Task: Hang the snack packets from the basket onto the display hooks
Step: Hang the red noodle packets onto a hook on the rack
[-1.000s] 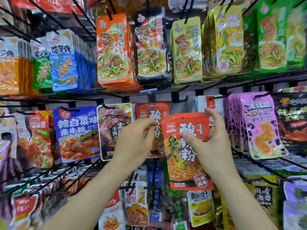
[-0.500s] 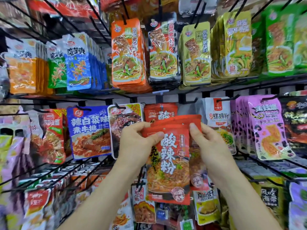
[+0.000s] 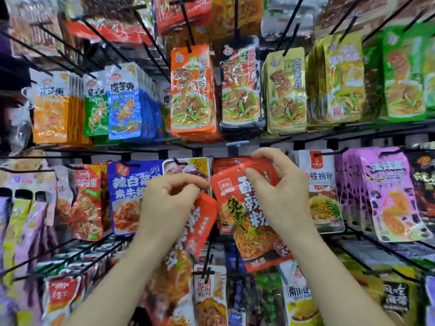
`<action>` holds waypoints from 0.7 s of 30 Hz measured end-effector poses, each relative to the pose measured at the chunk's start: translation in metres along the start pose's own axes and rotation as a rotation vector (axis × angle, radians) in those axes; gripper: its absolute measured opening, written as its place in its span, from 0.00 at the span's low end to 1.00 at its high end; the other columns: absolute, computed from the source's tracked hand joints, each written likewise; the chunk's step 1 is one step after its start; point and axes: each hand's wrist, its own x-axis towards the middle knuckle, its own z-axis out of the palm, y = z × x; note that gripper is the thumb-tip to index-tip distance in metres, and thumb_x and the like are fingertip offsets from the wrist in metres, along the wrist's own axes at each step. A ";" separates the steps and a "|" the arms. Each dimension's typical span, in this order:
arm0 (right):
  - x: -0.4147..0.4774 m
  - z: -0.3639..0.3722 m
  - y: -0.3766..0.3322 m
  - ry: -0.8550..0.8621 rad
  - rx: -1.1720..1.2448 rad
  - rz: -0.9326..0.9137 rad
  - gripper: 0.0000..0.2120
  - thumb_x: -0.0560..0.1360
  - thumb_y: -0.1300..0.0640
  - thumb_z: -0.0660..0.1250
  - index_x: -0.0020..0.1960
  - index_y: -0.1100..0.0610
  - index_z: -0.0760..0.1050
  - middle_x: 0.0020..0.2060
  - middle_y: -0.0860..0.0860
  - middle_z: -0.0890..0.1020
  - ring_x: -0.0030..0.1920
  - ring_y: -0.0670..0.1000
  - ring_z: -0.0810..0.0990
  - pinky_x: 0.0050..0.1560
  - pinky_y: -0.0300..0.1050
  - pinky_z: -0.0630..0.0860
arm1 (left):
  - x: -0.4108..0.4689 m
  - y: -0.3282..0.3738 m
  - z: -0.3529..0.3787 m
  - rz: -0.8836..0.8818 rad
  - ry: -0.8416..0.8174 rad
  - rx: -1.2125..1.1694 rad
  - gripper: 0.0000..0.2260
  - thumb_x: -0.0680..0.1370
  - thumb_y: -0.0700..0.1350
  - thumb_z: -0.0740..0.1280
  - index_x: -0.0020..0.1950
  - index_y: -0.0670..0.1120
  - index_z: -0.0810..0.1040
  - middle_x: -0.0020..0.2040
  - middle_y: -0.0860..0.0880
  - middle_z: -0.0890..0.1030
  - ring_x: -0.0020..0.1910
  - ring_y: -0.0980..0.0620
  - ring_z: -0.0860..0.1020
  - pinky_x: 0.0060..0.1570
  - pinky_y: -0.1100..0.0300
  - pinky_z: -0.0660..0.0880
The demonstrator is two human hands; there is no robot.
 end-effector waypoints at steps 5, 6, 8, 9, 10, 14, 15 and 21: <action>0.009 0.018 0.009 0.070 -0.157 -0.048 0.08 0.77 0.60 0.67 0.51 0.52 0.83 0.43 0.43 0.84 0.46 0.41 0.81 0.49 0.38 0.77 | 0.010 0.001 0.013 0.171 -0.117 0.377 0.11 0.76 0.52 0.67 0.57 0.63 0.80 0.38 0.55 0.82 0.37 0.56 0.78 0.41 0.56 0.76; 0.010 0.020 0.010 0.071 -0.158 -0.040 0.08 0.77 0.60 0.67 0.51 0.52 0.83 0.43 0.44 0.84 0.46 0.41 0.81 0.49 0.39 0.77 | 0.013 0.001 0.016 0.205 -0.145 0.472 0.13 0.77 0.53 0.66 0.61 0.64 0.78 0.40 0.56 0.82 0.39 0.56 0.78 0.44 0.54 0.76; 0.012 0.020 0.011 0.091 -0.149 -0.024 0.08 0.77 0.61 0.67 0.50 0.53 0.84 0.41 0.43 0.84 0.44 0.41 0.81 0.47 0.39 0.77 | 0.018 0.002 0.021 0.250 -0.177 0.594 0.16 0.78 0.56 0.63 0.66 0.67 0.72 0.41 0.56 0.80 0.43 0.53 0.77 0.46 0.52 0.76; 0.013 0.020 0.012 0.105 -0.141 -0.007 0.08 0.77 0.61 0.67 0.49 0.53 0.84 0.40 0.42 0.84 0.42 0.41 0.81 0.45 0.38 0.77 | 0.019 0.002 0.022 0.260 -0.183 0.621 0.17 0.78 0.57 0.62 0.67 0.68 0.71 0.40 0.56 0.79 0.43 0.52 0.76 0.45 0.51 0.76; 0.013 0.020 0.013 0.112 -0.136 0.013 0.08 0.76 0.61 0.67 0.49 0.52 0.84 0.38 0.41 0.83 0.40 0.41 0.81 0.43 0.38 0.77 | 0.022 0.001 0.024 0.265 -0.186 0.637 0.17 0.78 0.57 0.61 0.67 0.68 0.69 0.40 0.55 0.78 0.43 0.52 0.76 0.43 0.51 0.77; 0.014 0.020 0.016 0.084 -0.167 0.051 0.08 0.76 0.60 0.67 0.50 0.52 0.84 0.38 0.37 0.82 0.41 0.39 0.81 0.44 0.33 0.76 | 0.026 -0.003 0.028 0.255 -0.210 0.653 0.17 0.78 0.57 0.60 0.67 0.68 0.70 0.42 0.56 0.79 0.42 0.52 0.76 0.42 0.53 0.77; 0.014 0.019 0.016 0.072 -0.179 0.056 0.07 0.76 0.59 0.68 0.51 0.52 0.84 0.39 0.38 0.82 0.42 0.39 0.81 0.45 0.32 0.76 | 0.027 -0.004 0.029 0.240 -0.222 0.651 0.17 0.78 0.57 0.60 0.67 0.67 0.70 0.42 0.56 0.79 0.41 0.53 0.76 0.42 0.54 0.77; 0.012 0.014 0.023 -0.180 -0.349 0.110 0.22 0.72 0.54 0.73 0.64 0.44 0.74 0.55 0.48 0.78 0.57 0.47 0.75 0.54 0.39 0.69 | 0.033 -0.012 0.035 0.173 -0.312 0.671 0.21 0.78 0.57 0.62 0.71 0.64 0.67 0.62 0.59 0.79 0.55 0.55 0.79 0.54 0.56 0.77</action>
